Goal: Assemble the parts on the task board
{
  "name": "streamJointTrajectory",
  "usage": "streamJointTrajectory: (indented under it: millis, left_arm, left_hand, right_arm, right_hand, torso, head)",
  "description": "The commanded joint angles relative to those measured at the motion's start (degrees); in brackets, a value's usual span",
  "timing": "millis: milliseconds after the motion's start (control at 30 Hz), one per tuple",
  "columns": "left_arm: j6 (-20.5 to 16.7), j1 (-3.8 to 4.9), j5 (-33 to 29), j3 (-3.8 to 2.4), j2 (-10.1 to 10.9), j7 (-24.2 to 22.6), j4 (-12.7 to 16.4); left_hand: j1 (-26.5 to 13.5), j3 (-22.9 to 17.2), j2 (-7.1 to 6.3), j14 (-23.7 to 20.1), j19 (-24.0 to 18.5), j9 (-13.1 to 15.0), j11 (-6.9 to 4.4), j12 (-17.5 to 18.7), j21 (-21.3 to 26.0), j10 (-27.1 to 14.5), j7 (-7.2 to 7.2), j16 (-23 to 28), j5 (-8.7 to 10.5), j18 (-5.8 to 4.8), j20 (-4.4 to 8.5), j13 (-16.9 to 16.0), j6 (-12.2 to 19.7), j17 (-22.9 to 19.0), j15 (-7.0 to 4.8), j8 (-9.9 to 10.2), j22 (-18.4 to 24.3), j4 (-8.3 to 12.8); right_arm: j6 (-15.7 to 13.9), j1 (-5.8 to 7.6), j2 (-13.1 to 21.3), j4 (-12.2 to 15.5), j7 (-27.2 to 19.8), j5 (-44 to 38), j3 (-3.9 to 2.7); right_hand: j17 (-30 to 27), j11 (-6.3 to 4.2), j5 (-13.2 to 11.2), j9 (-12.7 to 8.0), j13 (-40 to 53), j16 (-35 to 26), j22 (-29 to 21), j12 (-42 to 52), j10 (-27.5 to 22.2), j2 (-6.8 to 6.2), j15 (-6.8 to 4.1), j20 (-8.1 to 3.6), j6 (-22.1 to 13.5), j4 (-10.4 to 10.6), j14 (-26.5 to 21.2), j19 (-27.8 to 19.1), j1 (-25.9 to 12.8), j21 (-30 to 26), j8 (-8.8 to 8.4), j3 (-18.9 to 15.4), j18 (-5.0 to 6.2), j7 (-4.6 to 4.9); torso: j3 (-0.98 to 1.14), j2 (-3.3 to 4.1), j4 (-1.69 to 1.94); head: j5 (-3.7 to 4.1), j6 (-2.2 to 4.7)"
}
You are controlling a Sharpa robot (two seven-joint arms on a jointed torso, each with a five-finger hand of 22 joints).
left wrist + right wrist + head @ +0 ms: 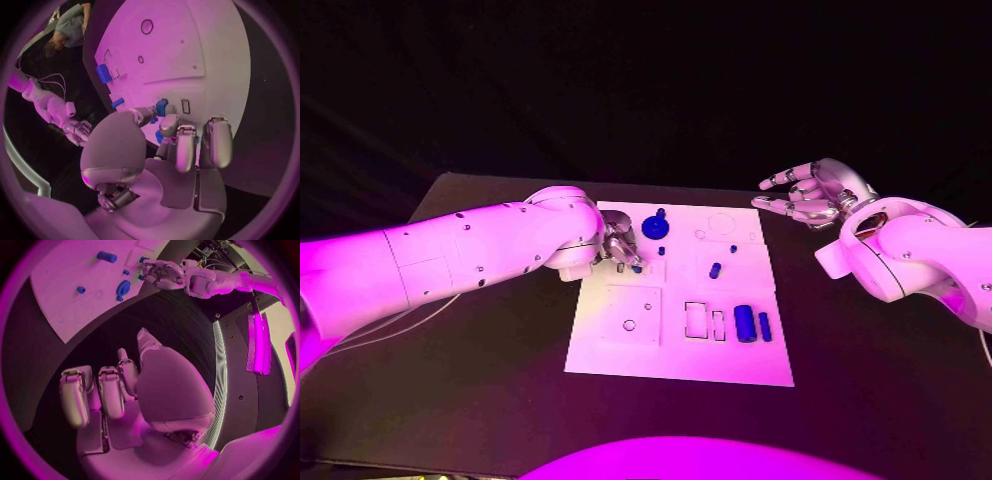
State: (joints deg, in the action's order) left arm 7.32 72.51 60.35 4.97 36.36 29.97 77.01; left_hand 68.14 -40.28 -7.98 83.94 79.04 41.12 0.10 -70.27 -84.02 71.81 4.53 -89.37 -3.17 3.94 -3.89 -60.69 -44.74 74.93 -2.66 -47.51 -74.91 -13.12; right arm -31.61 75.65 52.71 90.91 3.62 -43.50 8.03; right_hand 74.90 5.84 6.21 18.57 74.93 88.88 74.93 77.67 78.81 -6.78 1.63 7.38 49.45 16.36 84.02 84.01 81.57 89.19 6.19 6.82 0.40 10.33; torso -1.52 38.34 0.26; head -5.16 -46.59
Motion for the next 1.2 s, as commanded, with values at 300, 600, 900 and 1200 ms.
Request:
streamJointTrajectory:
  millis: [300,600,900,1200]
  left_arm:
    - [3.4,-0.05,-0.2,0.13,-1.0,0.2,-0.8]
    - [4.3,-0.05,-0.1,0.2,-1.2,0.3,-1.1]
    - [4.3,-0.05,0.4,0.25,-1.2,0.3,-1.2]
    - [3.5,-0.05,0.4,0.26,-1.4,0.3,-1.5]
  left_hand:
    - [-2.2,-8.9,0.37,6.1,0.5,3.3,-0.29,-0.7,-0.5,1.2,-0.8,-0.6,-0.06,-0.81,0.31,-0.5,-1.3,15.1,-0.53,-1.1,-1.7,8.2]
    - [-3.7,-8.8,0.44,6.1,1.3,4.0,-0.77,-1.5,-0.9,2.4,-1.34,-0.6,-0.04,-1.01,0.62,-1.4,-2.3,15.1,-0.94,-1.7,-2.6,8.2]
    - [-5.1,-8.1,0.39,6.1,1.8,4.3,-1.12,-1.7,-1.1,3.0,-1.74,-0.6,0.03,-1.13,0.94,-1.7,-3.1,15.1,-1.28,-1.8,-3.1,7.8]
    - [-9.1,-3.2,-0.01,6.1,2.0,4.8,-1.42,-1.6,-1.1,3.2,-2.13,-0.6,0.12,-1.19,1.32,-1.7,-4.0,15.1,-1.58,-1.5,-3.3,4.7]
  right_arm:
    - [0.7,-0.04,0.0,0.1,-0.4,-0.3,-0.01]
    - [0.7,-0.04,0.0,0.0,-0.4,-0.3,-0.01]
    - [0.7,-0.05,0.0,0.0,-0.5,-0.3,-0.01]
    - [0.6,-0.05,0.0,0.0,-0.7,-0.1,-0.01]
  right_hand:
    - [11.1,-0.32,0.3,0.0,3.7,-0.2,14.3,0.4,0.1,-0.03,-0.46,-0.29,0.3,0.1,5.0,5.4,-0.3,-0.2,0.39,0.0,-0.1,0.09]
    - [11.1,-0.33,0.4,0.0,3.7,-0.2,14.3,0.4,0.1,-0.05,-0.47,-0.31,0.3,0.1,5.0,5.4,-0.4,-0.3,0.44,0.0,-0.09,0.08]
    - [11.1,-0.33,0.4,0.0,3.7,-0.2,14.3,0.4,0.1,-0.05,-0.47,-0.31,0.3,0.1,5.0,5.4,-0.4,-0.3,0.44,0.0,-0.09,0.08]
    - [10.8,-0.33,0.3,-0.1,3.6,-0.3,14.1,0.3,0.0,-0.03,-0.48,-0.33,0.3,0.2,5.0,5.3,-0.8,-0.5,0.5,-0.1,-0.03,0.08]
  torso:
    - [0.0,0.01,-0.01]
    - [0.01,0.01,0.01]
    - [0.02,0.0,0.05]
    - [0.01,-0.01,-0.03]
  head:
    - [0.09,-0.29]
    - [0.17,-0.49]
    - [0.2,-0.58]
    - [0.2,-0.52]
